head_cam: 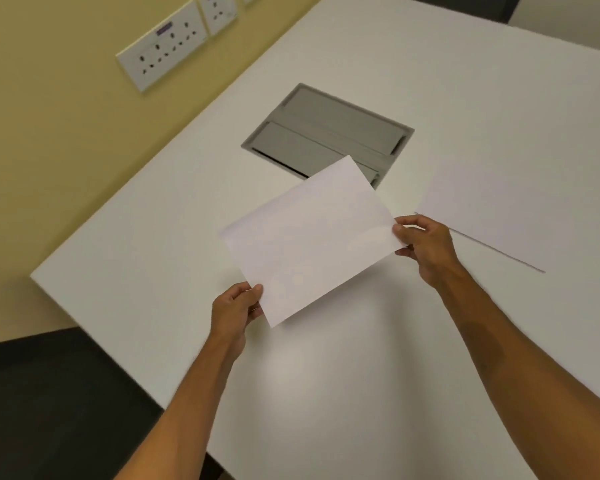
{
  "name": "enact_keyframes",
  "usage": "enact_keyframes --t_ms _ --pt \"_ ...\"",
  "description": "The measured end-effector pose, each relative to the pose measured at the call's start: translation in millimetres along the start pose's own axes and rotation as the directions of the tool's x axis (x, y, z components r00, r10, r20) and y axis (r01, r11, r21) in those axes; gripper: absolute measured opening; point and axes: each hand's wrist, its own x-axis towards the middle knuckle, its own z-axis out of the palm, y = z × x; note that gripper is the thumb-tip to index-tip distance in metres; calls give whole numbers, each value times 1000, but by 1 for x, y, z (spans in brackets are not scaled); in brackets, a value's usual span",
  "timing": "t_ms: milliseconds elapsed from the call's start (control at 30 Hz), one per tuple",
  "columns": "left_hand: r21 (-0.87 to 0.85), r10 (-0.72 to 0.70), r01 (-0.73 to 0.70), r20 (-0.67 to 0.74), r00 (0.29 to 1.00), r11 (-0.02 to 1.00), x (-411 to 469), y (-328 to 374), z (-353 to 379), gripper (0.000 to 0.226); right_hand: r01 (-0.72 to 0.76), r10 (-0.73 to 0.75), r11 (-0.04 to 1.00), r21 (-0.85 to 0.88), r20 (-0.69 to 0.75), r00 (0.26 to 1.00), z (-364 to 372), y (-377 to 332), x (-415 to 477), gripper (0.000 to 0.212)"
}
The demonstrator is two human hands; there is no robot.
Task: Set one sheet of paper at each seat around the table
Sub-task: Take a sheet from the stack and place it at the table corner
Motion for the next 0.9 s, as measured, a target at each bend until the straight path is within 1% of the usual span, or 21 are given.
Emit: enact_keyframes --t_ms 100,200,267,367,433,500,567,600,633,667,700,733,800,833,900 --pt "-28 3 -6 -90 996 1000 -2 -3 -23 4 -16 16 999 -34 9 1000 39 -1 6 10" --pt "-27 -11 6 -185 983 1000 -2 -8 -52 6 -3 11 993 -114 64 998 80 1 11 9" --pt "4 -26 28 -243 970 1000 -2 -13 -74 12 11 7 987 -163 110 994 109 6 13 12" --pt "113 -28 69 -330 944 991 -1 -20 -106 19 29 12 972 -234 172 985 150 20 15 11" --pt "206 -11 96 -379 925 974 -1 -26 -123 35 34 27 961 -276 214 977 175 31 15 5" --pt "326 25 121 -410 912 938 0 -31 -137 62 35 41 953 -301 242 969 195 41 16 4" --pt "500 117 134 -441 890 856 2 -38 -149 92 36 51 946 -322 258 965 212 51 17 4" --pt "623 193 135 -429 883 770 3 -42 -154 103 35 54 942 -333 255 965 219 55 18 4" --pt "756 269 125 -376 887 642 4 -46 -160 109 31 57 939 -342 245 968 225 59 18 3" --pt "862 324 90 -282 903 499 5 -50 -166 113 26 59 936 -350 231 971 229 62 18 3" --pt "924 333 36 -173 927 380 7 -55 -172 115 25 59 932 -360 219 974 232 64 17 4" --pt "951 309 -24 -76 948 307 9 -59 -177 116 29 56 926 -376 212 976 234 66 16 4" --pt "961 248 -113 50 968 251 15 -66 -184 116 54 39 911 -409 215 976 235 69 15 4" --pt "961 225 -136 81 971 240 19 -68 -186 114 66 32 903 -424 220 975 234 70 14 5" --pt "963 188 -139 97 977 229 23 -69 -189 112 96 15 881 -462 231 973 232 71 14 8"
